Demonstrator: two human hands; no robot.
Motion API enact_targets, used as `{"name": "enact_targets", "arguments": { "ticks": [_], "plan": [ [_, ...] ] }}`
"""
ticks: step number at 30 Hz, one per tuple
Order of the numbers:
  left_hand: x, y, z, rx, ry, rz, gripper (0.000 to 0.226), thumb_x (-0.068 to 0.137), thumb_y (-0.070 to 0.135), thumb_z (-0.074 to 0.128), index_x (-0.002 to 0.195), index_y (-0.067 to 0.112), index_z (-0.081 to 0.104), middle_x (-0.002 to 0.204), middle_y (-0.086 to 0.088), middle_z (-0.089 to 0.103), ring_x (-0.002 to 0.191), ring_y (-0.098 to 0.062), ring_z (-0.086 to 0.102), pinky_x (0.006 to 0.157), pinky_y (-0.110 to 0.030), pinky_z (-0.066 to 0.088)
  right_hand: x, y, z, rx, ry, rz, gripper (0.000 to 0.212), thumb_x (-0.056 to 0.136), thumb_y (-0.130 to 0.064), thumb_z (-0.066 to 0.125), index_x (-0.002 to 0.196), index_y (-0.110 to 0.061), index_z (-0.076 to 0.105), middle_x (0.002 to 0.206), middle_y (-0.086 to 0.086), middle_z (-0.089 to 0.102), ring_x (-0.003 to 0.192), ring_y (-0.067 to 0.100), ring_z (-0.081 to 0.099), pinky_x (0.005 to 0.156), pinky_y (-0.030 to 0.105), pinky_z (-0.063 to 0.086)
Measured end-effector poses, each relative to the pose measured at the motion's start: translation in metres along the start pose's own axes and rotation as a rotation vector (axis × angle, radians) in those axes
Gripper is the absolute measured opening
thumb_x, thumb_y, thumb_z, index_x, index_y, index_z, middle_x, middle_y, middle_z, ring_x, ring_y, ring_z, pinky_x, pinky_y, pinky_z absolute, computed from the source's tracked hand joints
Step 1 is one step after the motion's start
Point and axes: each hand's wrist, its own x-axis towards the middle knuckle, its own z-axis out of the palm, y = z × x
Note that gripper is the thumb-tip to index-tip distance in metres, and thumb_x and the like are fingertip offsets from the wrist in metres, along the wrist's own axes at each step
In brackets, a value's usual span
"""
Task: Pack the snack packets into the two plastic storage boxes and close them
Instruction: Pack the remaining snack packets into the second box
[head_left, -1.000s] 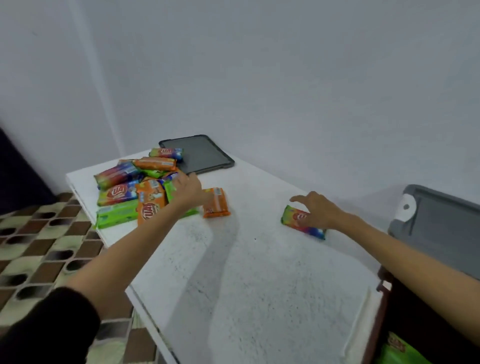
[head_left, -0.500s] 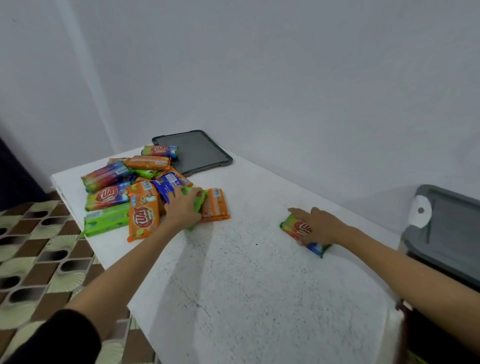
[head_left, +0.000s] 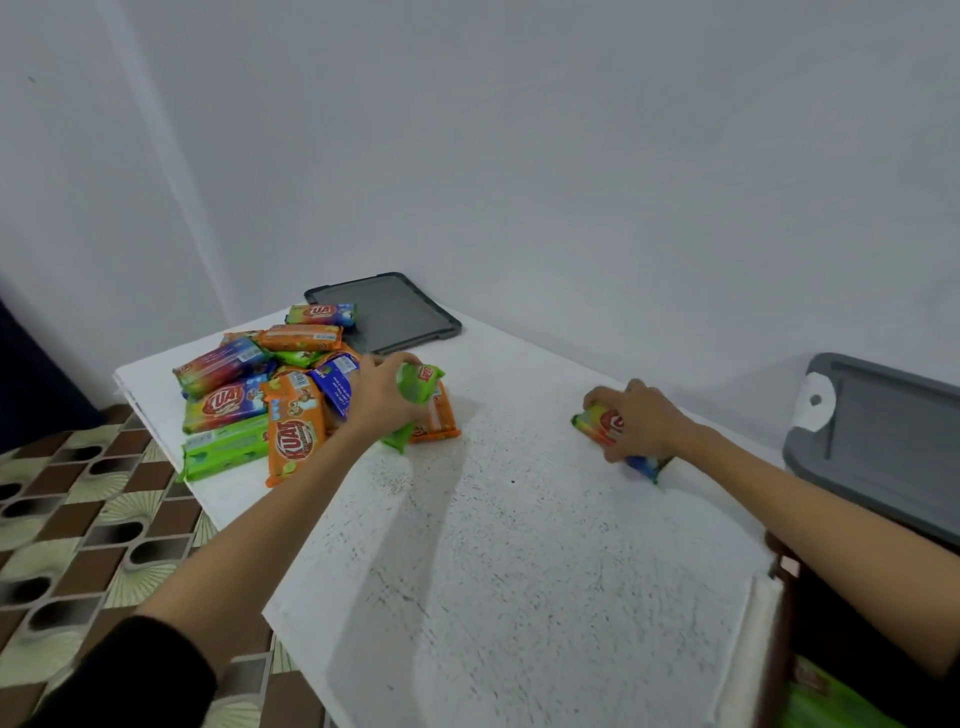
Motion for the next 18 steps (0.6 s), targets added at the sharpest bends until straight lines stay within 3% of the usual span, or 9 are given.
{"name": "enact_targets", "arguments": {
  "ticks": [5,11,15,18],
  "plan": [
    [-0.006,0.074,-0.020,-0.016,-0.021,0.239,0.066,0.066,0.014,0.078,0.125,0.028,0.050,0.126,-0.014,0.038,0.119,-0.033,0.036,0.092,-0.037,0.038,-0.028,0.000,-0.040,0.124,0.203,0.052,0.070,0.069,-0.030,0.076,0.129,-0.033,0.040,0.108,0.011,0.036,0.107,0.033,0.045,0.083,0.032,0.043],
    [-0.048,0.167,-0.029,-0.076,-0.106,0.568,0.067,0.064,0.011,0.078,0.123,0.030,0.052,0.125,-0.011,0.040,0.115,-0.027,0.040,0.085,-0.028,0.036,-0.106,0.008,-0.104,0.101,0.365,0.024,0.069,0.066,-0.028,0.076,0.126,-0.033,0.042,0.103,0.006,0.035,0.095,0.026,0.046,0.079,0.028,0.039],
    [-0.094,0.214,-0.029,-0.059,-0.249,0.803,0.070,0.056,0.020,0.080,0.118,0.034,0.052,0.122,-0.008,0.043,0.109,-0.021,0.044,0.083,-0.023,0.037,-0.183,0.023,-0.122,0.058,0.343,0.054,0.071,0.062,-0.031,0.078,0.124,-0.035,0.044,0.100,0.004,0.037,0.091,0.022,0.045,0.077,0.027,0.038],
    [-0.133,0.238,-0.024,-0.028,-0.409,0.965,0.069,0.042,0.039,0.067,0.108,0.044,0.050,0.118,-0.005,0.045,0.105,-0.015,0.043,0.078,-0.012,0.038,-0.242,0.036,-0.115,0.077,0.237,0.097,0.072,0.052,-0.041,0.074,0.118,-0.041,0.045,0.100,0.004,0.042,0.094,0.024,0.049,0.084,0.035,0.046]
  ]
}}
